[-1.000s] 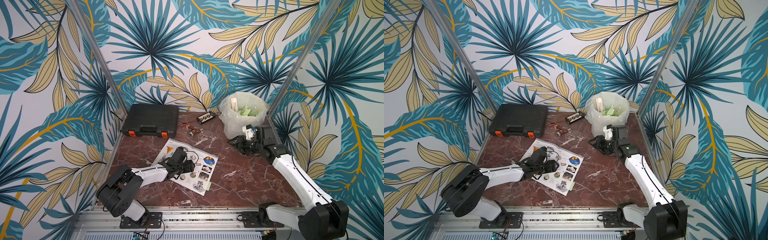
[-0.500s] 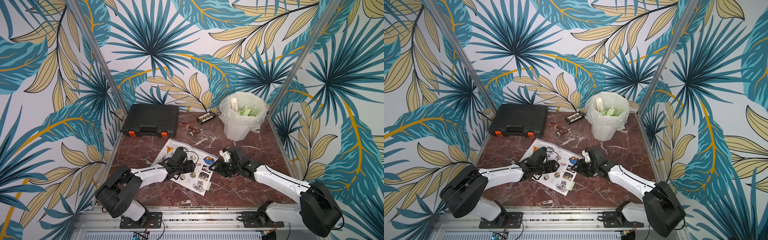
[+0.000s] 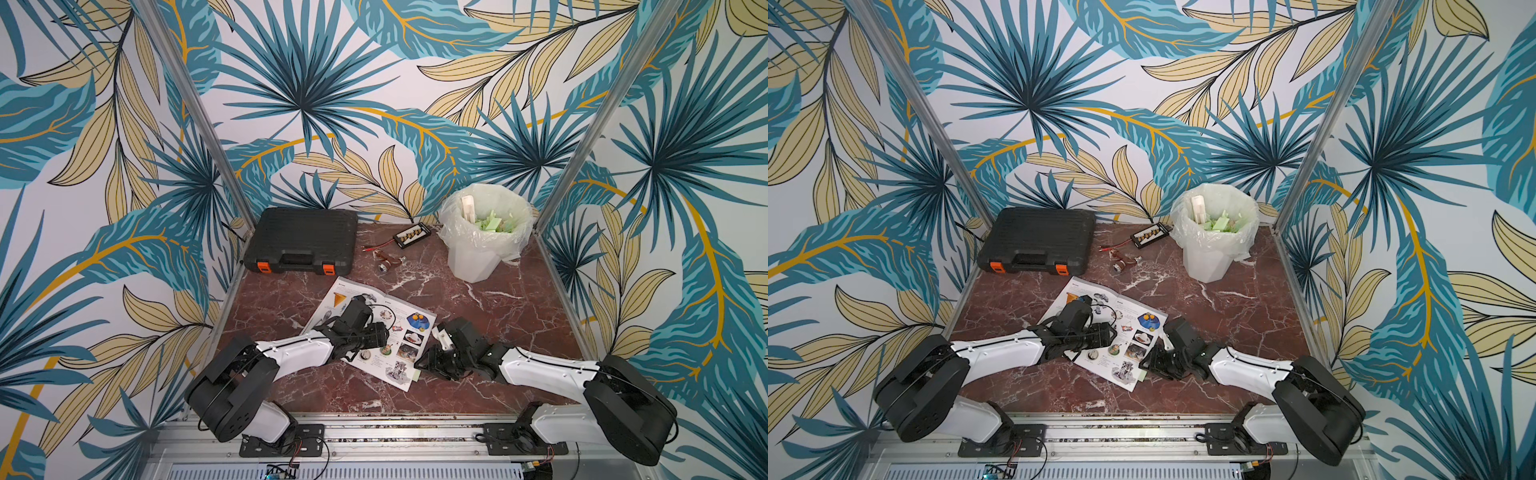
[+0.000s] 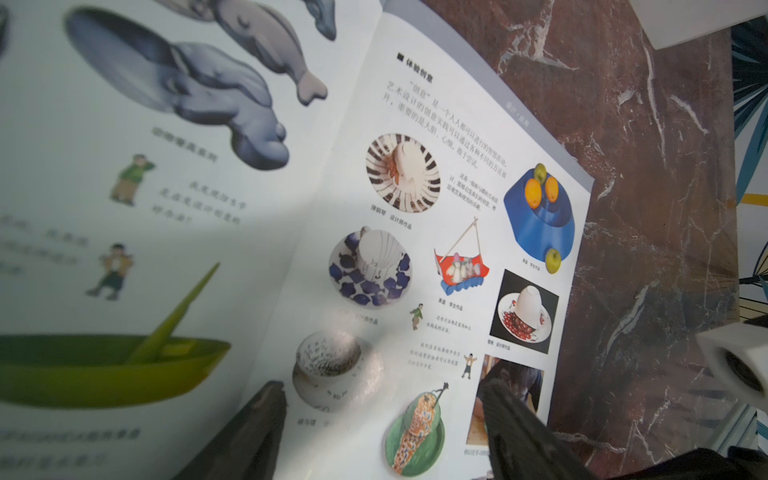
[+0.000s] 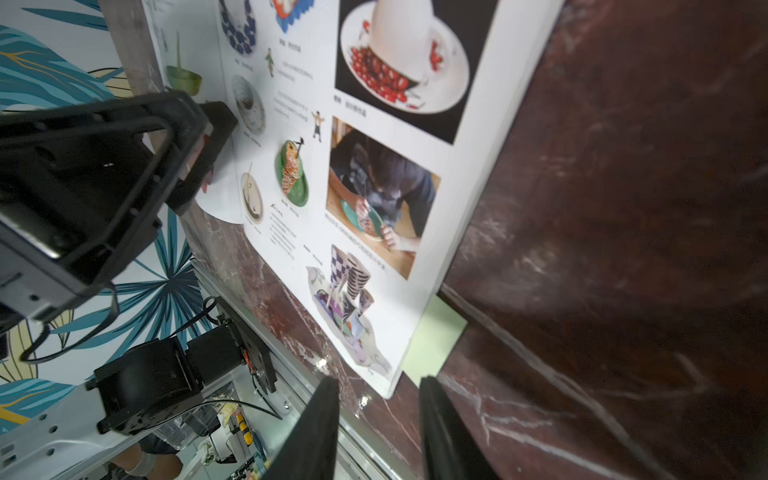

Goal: Peel off the used sticky note
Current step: Turn the page of the book at the center of the board.

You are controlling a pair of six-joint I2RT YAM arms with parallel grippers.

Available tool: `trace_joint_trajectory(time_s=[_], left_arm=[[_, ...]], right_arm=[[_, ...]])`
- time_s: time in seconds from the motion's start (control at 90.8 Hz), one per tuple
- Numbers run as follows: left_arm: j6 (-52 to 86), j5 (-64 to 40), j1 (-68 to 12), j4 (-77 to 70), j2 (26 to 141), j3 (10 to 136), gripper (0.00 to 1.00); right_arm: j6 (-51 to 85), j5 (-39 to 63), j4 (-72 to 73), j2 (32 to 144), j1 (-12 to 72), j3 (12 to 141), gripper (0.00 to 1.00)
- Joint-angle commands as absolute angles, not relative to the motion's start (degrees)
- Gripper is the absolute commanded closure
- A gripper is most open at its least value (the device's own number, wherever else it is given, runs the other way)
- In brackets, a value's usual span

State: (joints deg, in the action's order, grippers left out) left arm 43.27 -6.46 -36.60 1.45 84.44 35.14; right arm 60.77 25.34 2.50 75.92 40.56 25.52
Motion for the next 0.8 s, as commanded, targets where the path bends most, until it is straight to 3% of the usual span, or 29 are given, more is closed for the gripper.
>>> trace_joint_trajectory(time_s=[0.0, 0.43, 0.793], left_arm=[[42.5, -5.7, -36.6, 3.0, 83.4, 34.7, 0.21], [42.6, -5.4, -36.6, 3.6, 82.9, 35.2, 0.21], [42.2, -4.7, -36.6, 4.8, 81.4, 34.8, 0.21]], right_arm=[[61.6, 26.2, 4.9, 77.5, 41.3, 23.2, 0.65], [62.9, 25.1, 12.8, 82.3, 41.8, 19.0, 0.64], [68.9, 23.5, 25.6, 85.4, 41.7, 15.1, 0.72]])
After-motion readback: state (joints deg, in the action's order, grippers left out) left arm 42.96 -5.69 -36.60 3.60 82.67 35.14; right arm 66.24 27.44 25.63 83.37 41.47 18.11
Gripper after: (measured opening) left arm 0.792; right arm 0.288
